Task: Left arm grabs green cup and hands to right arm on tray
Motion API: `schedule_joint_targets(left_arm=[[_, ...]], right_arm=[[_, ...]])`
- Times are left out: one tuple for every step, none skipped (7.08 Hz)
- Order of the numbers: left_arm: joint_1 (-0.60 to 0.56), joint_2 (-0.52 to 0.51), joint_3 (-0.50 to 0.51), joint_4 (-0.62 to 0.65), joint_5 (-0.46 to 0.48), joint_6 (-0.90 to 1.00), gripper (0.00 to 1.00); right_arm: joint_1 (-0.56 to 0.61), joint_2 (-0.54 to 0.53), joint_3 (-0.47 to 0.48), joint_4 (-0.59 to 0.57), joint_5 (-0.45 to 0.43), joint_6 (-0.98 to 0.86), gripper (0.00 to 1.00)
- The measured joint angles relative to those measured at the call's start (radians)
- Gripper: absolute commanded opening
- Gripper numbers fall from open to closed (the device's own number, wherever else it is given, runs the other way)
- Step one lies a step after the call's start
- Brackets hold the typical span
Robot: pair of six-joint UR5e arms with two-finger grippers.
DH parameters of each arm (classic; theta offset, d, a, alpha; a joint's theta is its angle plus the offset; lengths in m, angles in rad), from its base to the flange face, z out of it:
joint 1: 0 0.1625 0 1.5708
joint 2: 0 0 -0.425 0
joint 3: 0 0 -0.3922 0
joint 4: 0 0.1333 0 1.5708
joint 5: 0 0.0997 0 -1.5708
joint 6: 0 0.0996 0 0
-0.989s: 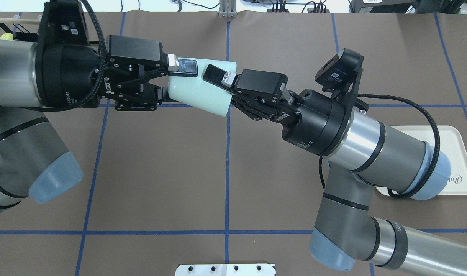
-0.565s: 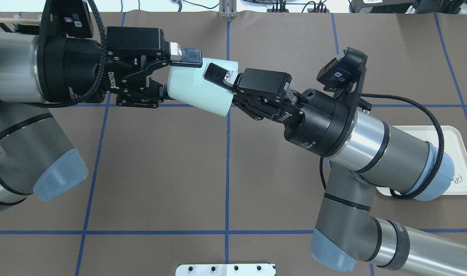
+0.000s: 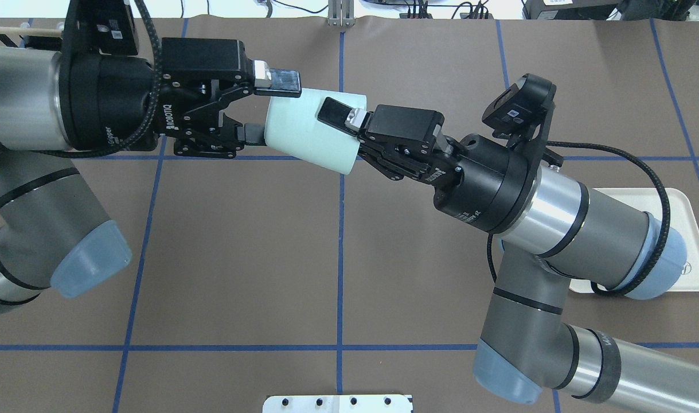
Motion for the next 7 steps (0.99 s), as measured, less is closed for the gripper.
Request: schedule_joint_targets(left_arm=[[-0.001,0.006,0.007,-0.002,0.001,0.001,1.00],[-0.001,0.013,0.015,-0.006,0.003,0.002,1.00],[-0.001,0.018,0.025,-0.010,0.011,0.002,1.00],[0.001,0.024,0.040,-0.012,0.031,0.003,1.00],[0.001,0.026,0.059,-0.012,0.047,0.009,1.00],[0.001,0.028,0.084,-0.008,0.056,0.028,1.00],[0.002,0.039,0.114,-0.003,0.062,0.063,1.00]], right_arm=[[0.006,-0.024,-0.001,-0.001,0.000,0.001,0.00],[0.019,-0.051,-0.005,-0.009,0.000,0.000,0.00],[0.045,-0.080,-0.012,-0.043,0.006,-0.001,0.00],[0.081,-0.098,-0.020,-0.128,0.030,-0.004,0.00],[0.130,-0.104,-0.022,-0.242,0.085,-0.009,0.00],[0.199,-0.106,-0.022,-0.373,0.184,-0.017,0.00],[0.274,-0.108,-0.022,-0.504,0.296,-0.037,0.00]])
